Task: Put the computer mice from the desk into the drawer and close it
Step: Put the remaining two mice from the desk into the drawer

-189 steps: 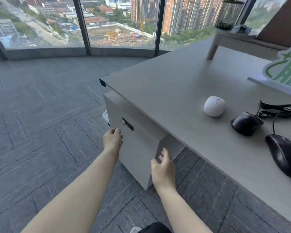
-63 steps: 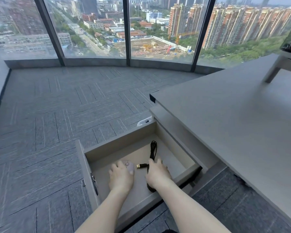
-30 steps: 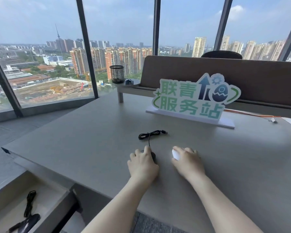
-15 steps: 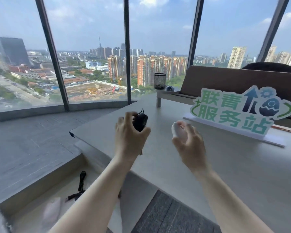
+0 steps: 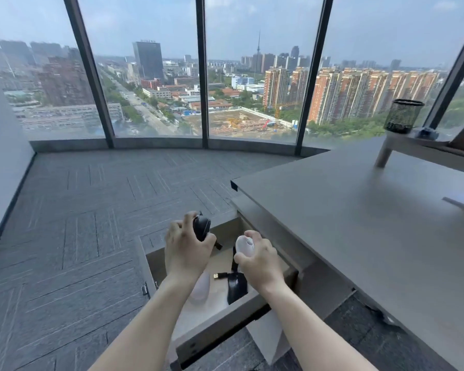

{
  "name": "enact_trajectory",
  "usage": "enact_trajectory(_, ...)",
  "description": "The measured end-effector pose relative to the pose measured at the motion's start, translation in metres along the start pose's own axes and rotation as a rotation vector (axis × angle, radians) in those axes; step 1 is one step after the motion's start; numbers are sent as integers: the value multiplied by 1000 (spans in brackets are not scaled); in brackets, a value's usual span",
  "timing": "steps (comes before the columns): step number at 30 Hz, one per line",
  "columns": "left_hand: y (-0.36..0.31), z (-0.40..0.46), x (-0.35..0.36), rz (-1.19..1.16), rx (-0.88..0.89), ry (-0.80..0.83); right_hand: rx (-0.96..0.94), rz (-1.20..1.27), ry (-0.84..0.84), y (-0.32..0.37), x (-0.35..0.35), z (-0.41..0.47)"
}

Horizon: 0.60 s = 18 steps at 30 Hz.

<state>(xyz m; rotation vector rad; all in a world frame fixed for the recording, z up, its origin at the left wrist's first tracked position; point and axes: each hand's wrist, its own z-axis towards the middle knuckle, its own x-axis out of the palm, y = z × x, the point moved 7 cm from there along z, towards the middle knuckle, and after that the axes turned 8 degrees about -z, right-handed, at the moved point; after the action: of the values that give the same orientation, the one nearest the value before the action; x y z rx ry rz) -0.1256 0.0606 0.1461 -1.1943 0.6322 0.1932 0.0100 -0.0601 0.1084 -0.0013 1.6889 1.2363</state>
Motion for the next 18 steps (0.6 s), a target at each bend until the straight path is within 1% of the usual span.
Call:
enact_trajectory(4,77,10,19,205,-174,119,108,-140,164,-11,73,23)
enact_trajectory(7,111,9,40,379,-232,246,185,-256,272,-21,114,33)
enact_trajectory(10,137,6,65,500,-278,364,220,-398,393,-35,146,37)
enact_trajectory(12,151,5,78,565,-313,417,225,-469,425,-43,159,38)
enact_trajectory(15,163,2,92,645,-343,504,210,-591,421,-48,168,38)
enact_trajectory(18,174,-6,101,664,-392,579,192,-674,414,-49,166,36)
